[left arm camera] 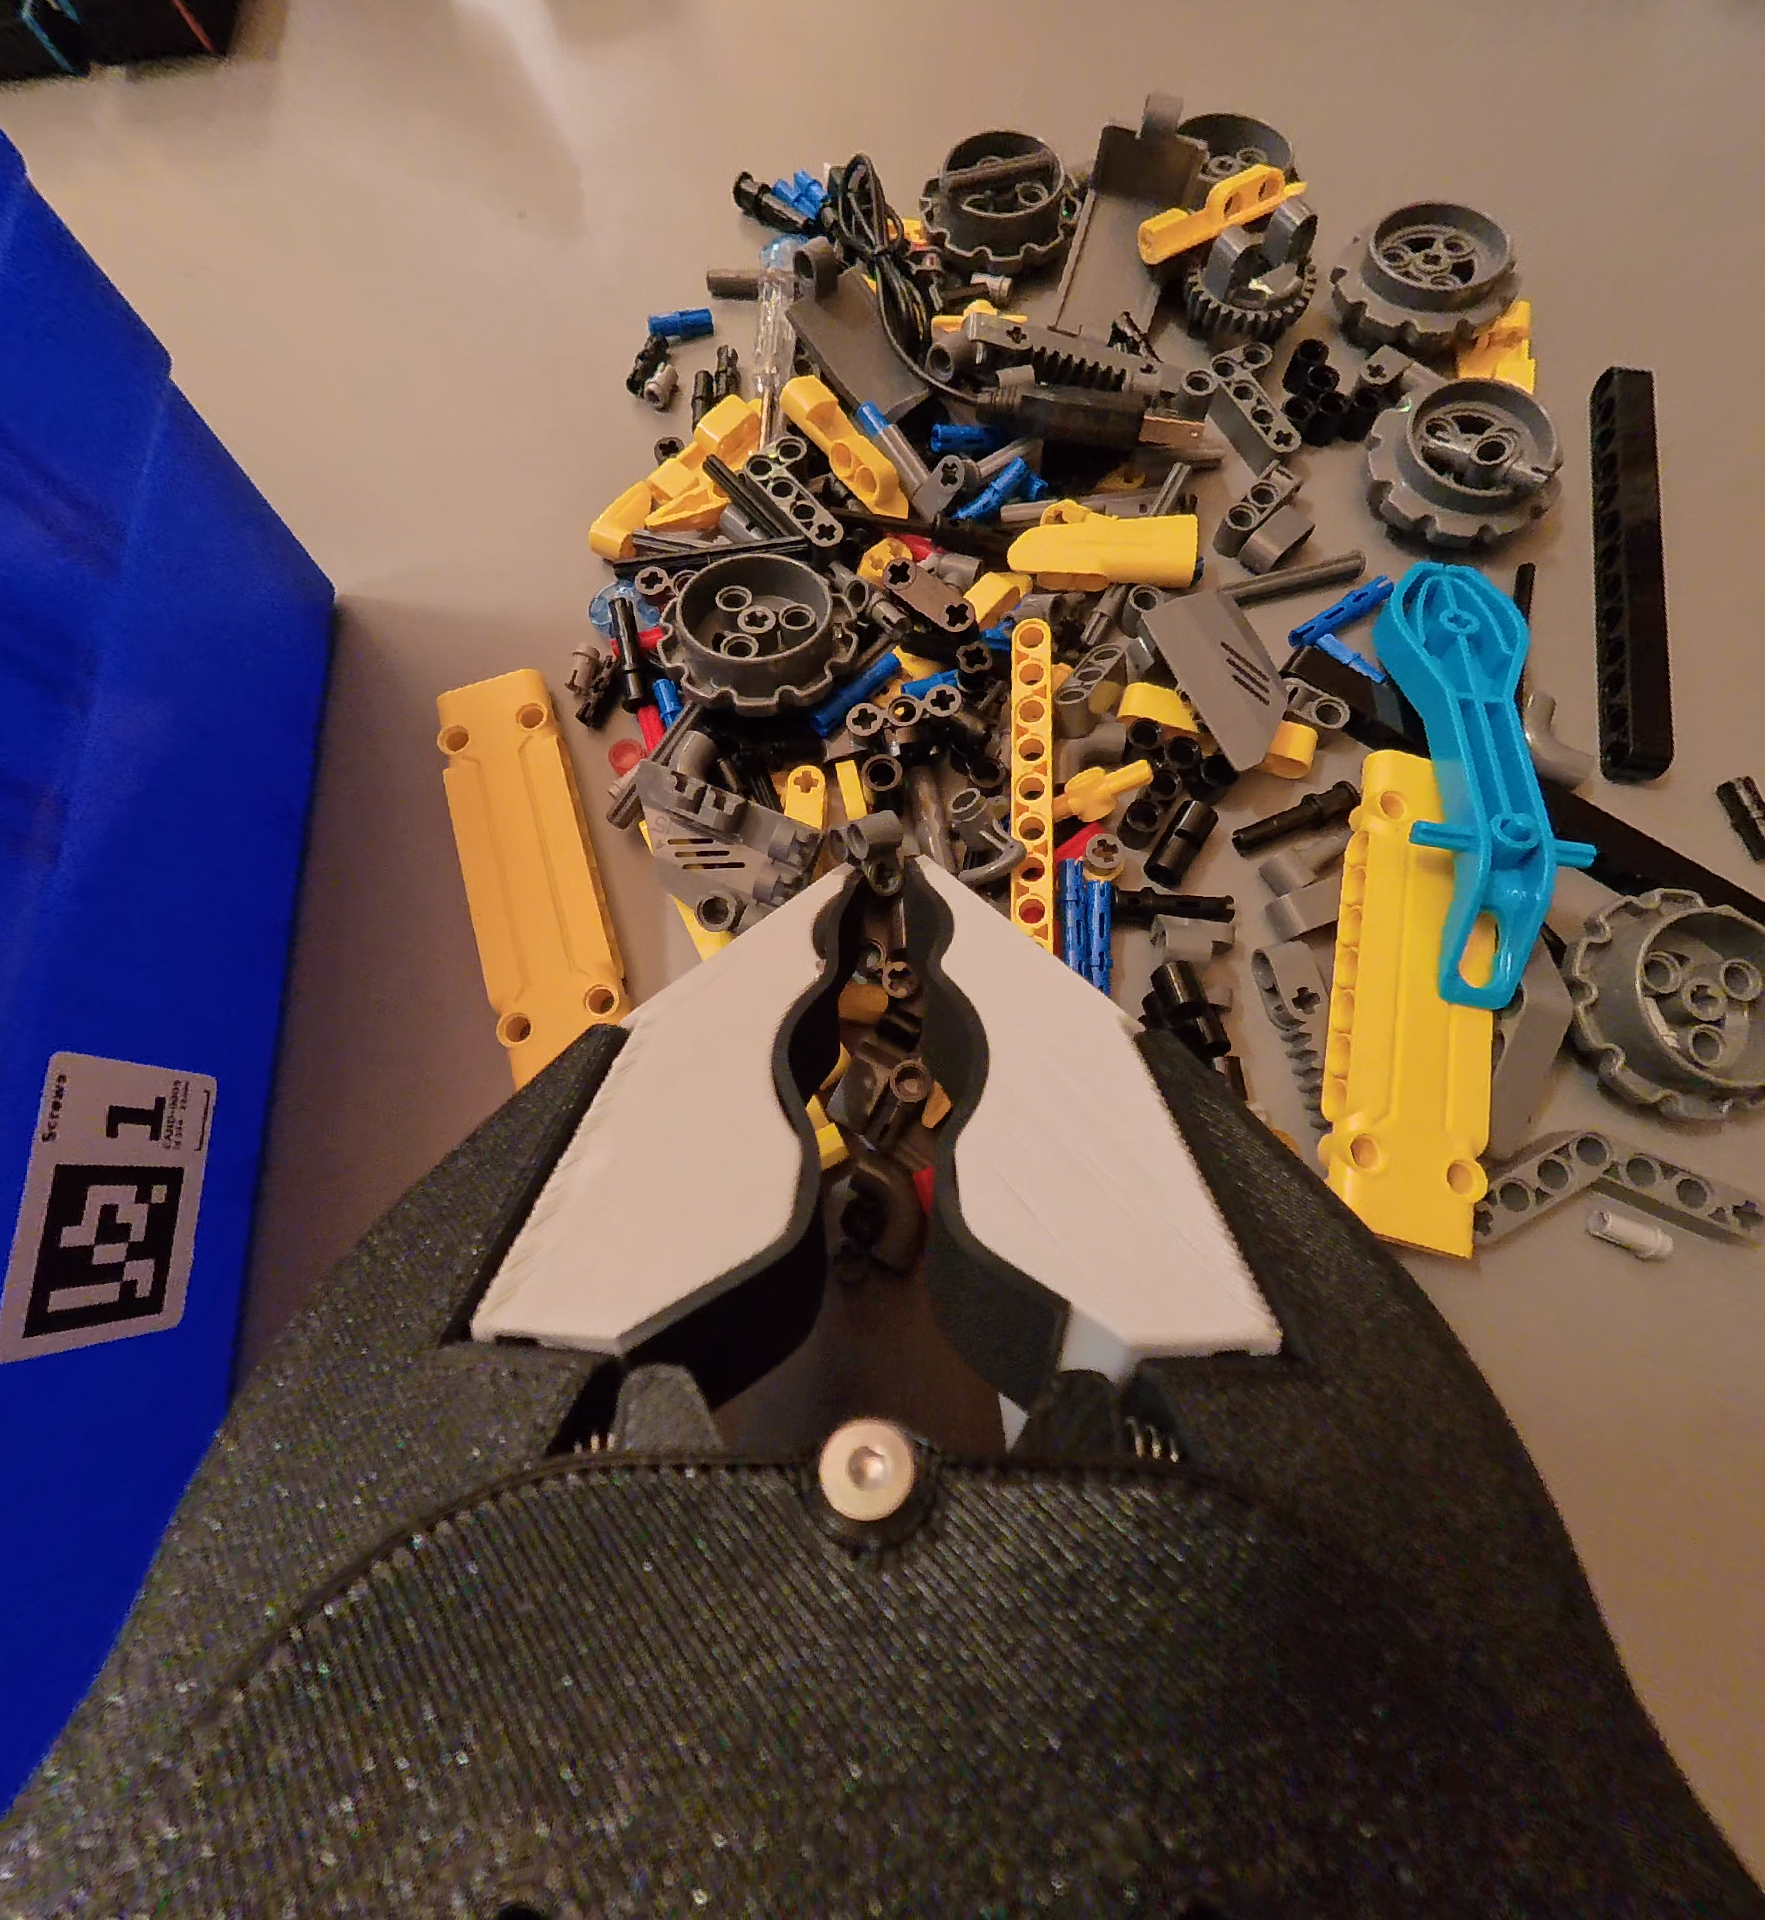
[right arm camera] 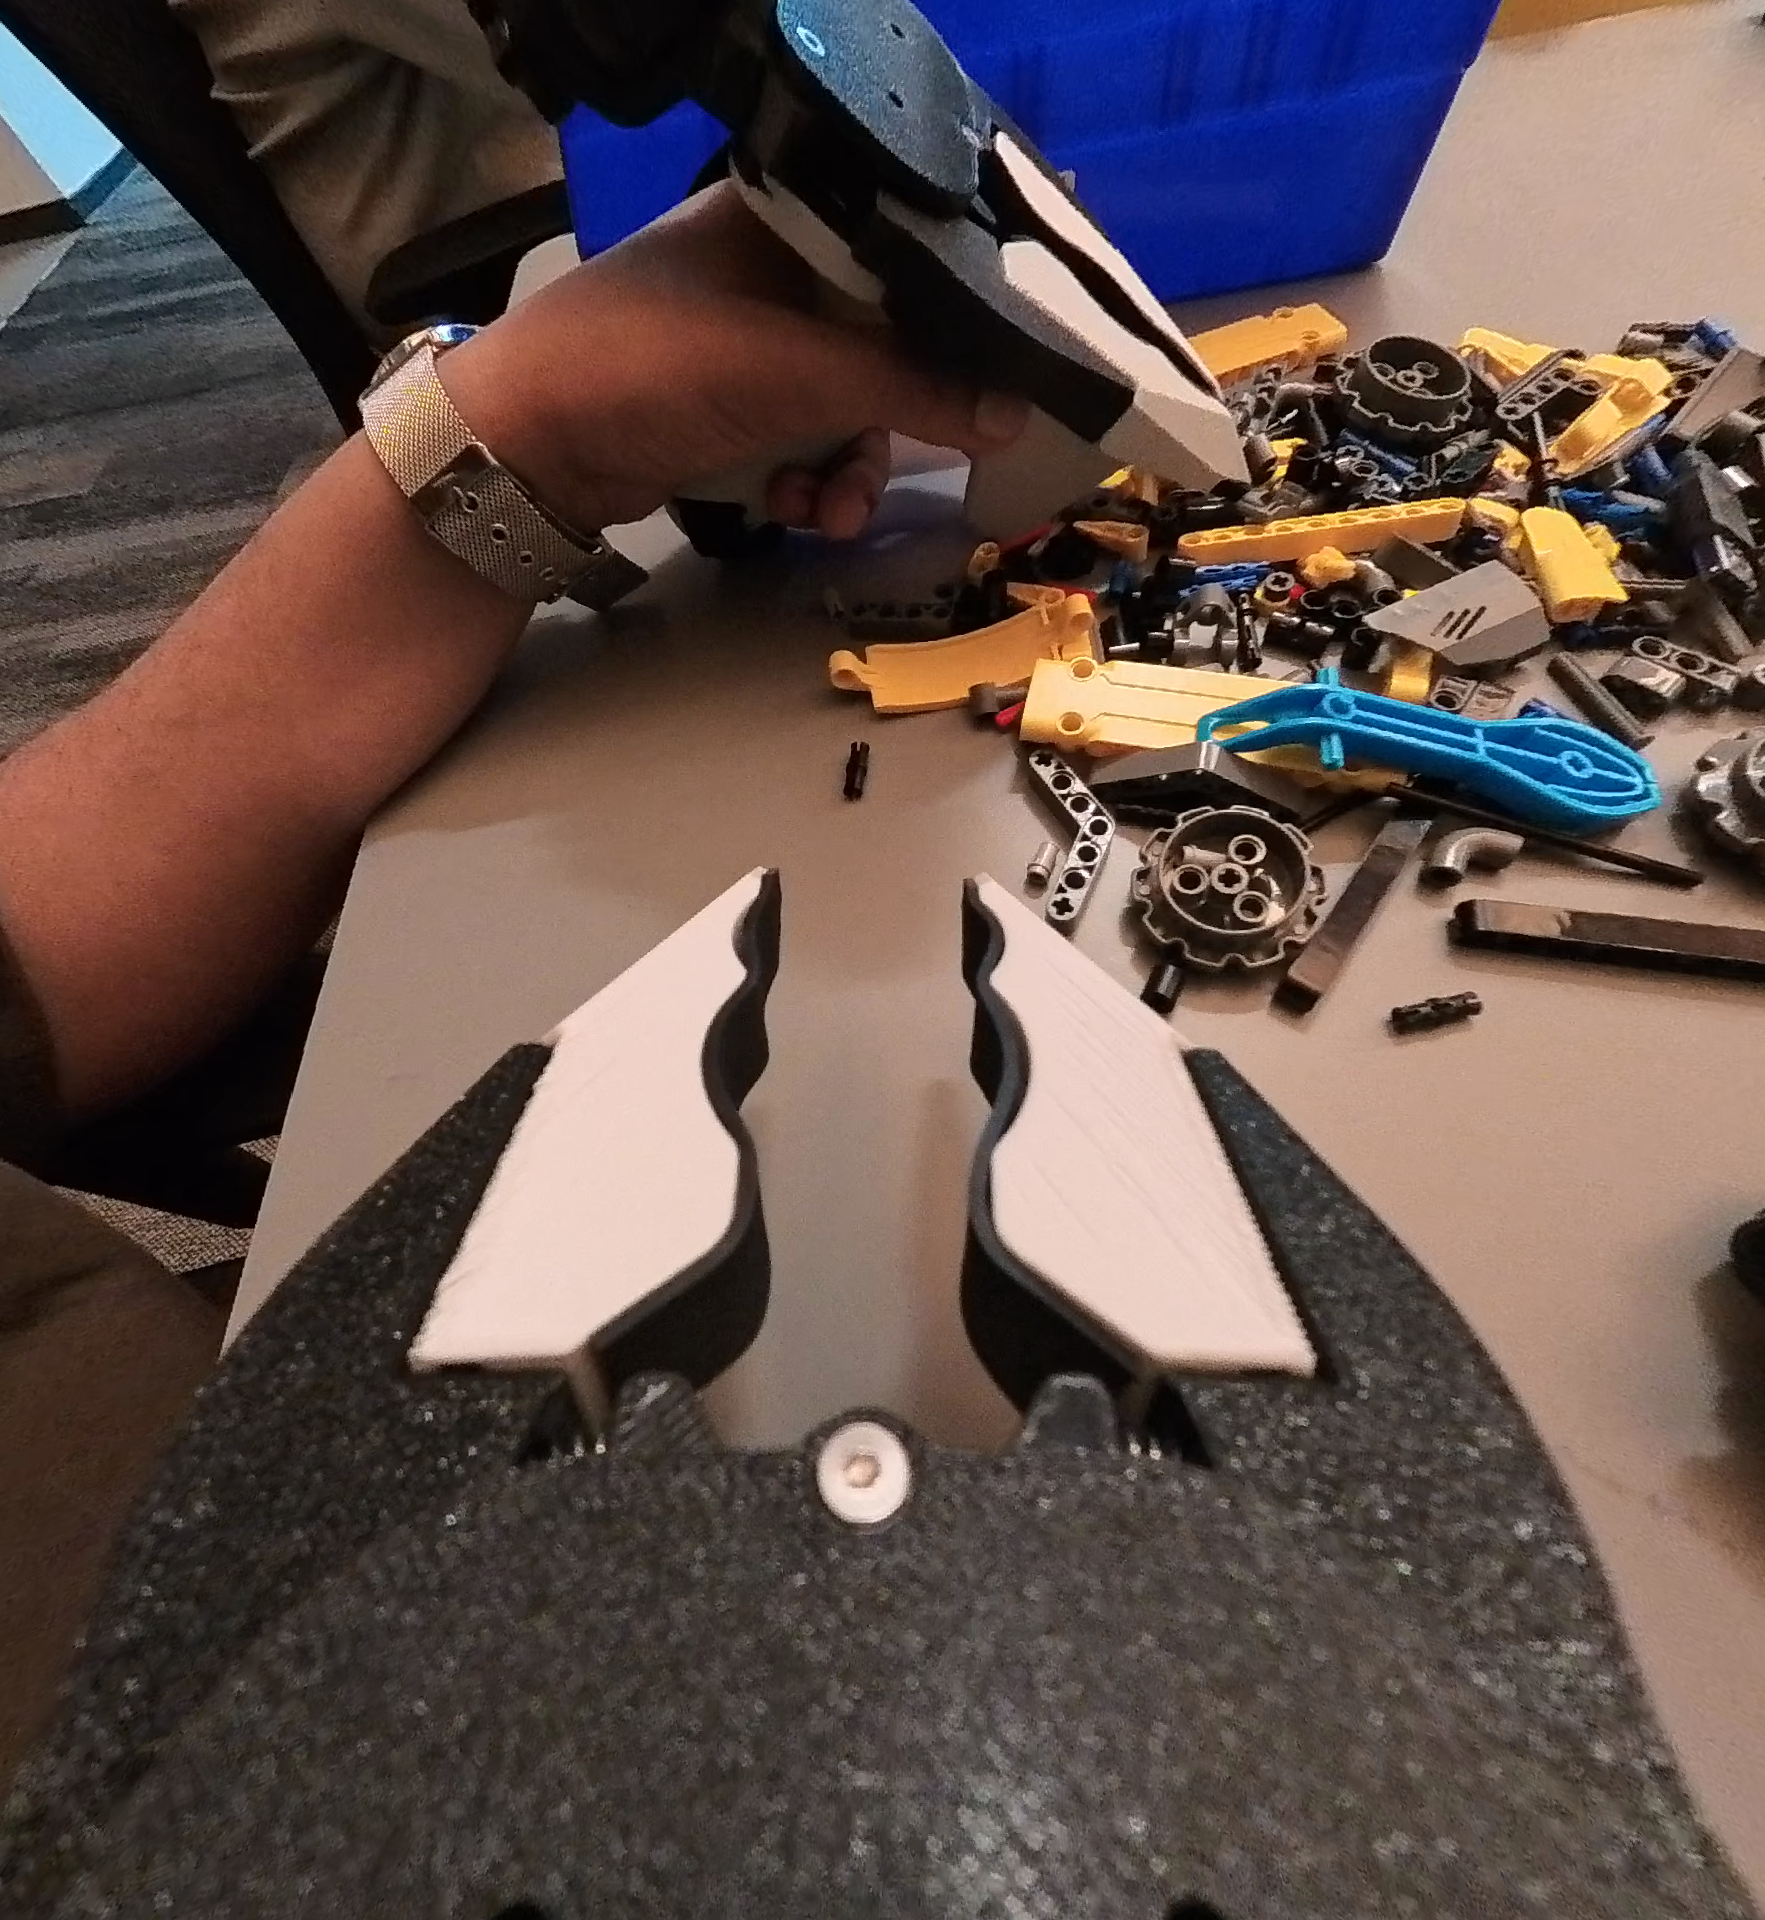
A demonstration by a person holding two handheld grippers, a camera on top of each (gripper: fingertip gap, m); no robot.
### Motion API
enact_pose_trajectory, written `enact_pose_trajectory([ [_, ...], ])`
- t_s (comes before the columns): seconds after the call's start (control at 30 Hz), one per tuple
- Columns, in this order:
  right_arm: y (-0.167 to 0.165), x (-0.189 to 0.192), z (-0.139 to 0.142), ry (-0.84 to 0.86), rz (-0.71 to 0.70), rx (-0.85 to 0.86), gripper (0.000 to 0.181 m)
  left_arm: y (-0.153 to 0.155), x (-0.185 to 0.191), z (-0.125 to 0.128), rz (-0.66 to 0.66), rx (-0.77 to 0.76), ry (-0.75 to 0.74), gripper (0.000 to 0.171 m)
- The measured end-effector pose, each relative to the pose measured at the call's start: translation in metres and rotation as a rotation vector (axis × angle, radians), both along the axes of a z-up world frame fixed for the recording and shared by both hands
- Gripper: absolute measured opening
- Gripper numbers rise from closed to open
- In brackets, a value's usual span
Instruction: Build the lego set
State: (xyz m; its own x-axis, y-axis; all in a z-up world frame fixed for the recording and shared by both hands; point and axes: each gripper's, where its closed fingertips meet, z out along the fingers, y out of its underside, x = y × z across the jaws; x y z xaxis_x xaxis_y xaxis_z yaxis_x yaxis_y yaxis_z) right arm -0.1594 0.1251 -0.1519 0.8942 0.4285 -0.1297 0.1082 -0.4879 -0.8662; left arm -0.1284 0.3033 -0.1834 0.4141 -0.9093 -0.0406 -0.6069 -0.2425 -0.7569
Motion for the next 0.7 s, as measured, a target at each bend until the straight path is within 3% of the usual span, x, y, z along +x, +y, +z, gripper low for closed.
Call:
enact_pose_trajectory([
  [0.7,-0.0001,-0.0011,-0.0008,-0.025,0.0,0.005,0.035,-0.0001,0.0003,-0.0028,-0.001,0.004,0.02,0.01],
])
